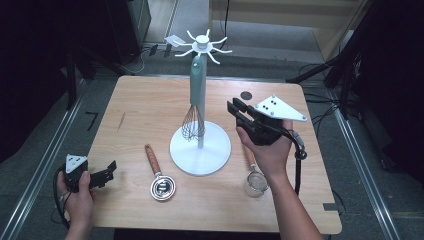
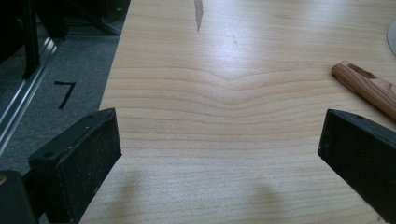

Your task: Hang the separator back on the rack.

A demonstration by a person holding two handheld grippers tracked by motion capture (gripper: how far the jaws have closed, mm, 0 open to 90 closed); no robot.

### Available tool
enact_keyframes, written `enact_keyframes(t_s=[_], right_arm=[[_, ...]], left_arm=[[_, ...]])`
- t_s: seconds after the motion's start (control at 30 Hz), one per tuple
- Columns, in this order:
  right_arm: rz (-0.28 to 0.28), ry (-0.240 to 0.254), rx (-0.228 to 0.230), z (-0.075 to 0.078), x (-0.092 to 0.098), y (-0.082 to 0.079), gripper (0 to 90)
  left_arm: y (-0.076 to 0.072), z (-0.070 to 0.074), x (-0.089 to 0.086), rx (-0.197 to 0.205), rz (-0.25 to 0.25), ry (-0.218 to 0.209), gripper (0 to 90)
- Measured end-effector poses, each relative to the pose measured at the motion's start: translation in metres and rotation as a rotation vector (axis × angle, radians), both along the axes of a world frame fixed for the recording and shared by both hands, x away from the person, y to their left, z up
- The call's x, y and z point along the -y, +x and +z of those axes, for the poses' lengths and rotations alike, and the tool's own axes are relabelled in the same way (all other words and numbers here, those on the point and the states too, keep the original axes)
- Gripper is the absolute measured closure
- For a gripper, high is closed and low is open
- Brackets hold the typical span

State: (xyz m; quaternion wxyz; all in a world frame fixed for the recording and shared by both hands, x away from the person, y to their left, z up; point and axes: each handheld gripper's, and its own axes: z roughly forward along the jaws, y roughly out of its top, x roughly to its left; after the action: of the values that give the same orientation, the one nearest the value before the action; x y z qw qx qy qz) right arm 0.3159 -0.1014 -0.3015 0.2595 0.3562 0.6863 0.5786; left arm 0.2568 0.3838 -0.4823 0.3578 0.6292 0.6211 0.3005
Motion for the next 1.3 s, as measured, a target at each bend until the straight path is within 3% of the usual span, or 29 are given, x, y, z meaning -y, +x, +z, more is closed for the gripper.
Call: enact_keyframes(t_s=[0.13, 0.3, 0.43, 0.73, 0.83, 0.97, 1.07, 1.1, 1.3], right_arm=[[0.003, -0.032, -0.057, -0.02, 0.007, 0.002, 72.6], [-0.007, -0.035, -0.104, -0.037, 0.015, 0.004, 69.9], [-0.037, -0.067, -0.162, -0.058, 0.023, 0.005, 66.6], [-0.063, -0.081, -0.256, -0.094, 0.033, 0.005, 62.9], [-0.076, -0.094, -0.303, -0.105, 0.036, 0.005, 62.5], [-0.089, -0.157, -0.371, -0.115, 0.04, 0.009, 60.1], [-0.102, -0.163, -0.445, -0.127, 0.045, 0.011, 60.7], [-0.102, -0.163, -0.445, -0.127, 0.045, 0.011, 60.7], [-0.113, -0.165, -0.542, -0.14, 0.05, 0.013, 59.4]], left_arm=[[0.0, 0.0, 0.0, 0.001, 0.0, -0.001, 0.0], [0.0, 0.0, 0.0, 0.002, 0.0, -0.001, 0.0], [0.0, 0.0, 0.0, 0.001, 0.0, -0.001, 0.0], [0.0, 0.0, 0.0, -0.001, -0.003, 0.001, 0.0], [0.0, 0.0, 0.0, -0.002, -0.002, 0.0, 0.0], [0.0, 0.0, 0.0, -0.003, -0.007, 0.001, 0.0], [0.001, 0.0, 0.001, -0.005, -0.006, 0.002, 0.0], [0.001, 0.0, 0.0, -0.005, -0.009, 0.0, 0.0], [0.001, 0.0, 0.0, -0.003, -0.007, -0.005, 0.0]])
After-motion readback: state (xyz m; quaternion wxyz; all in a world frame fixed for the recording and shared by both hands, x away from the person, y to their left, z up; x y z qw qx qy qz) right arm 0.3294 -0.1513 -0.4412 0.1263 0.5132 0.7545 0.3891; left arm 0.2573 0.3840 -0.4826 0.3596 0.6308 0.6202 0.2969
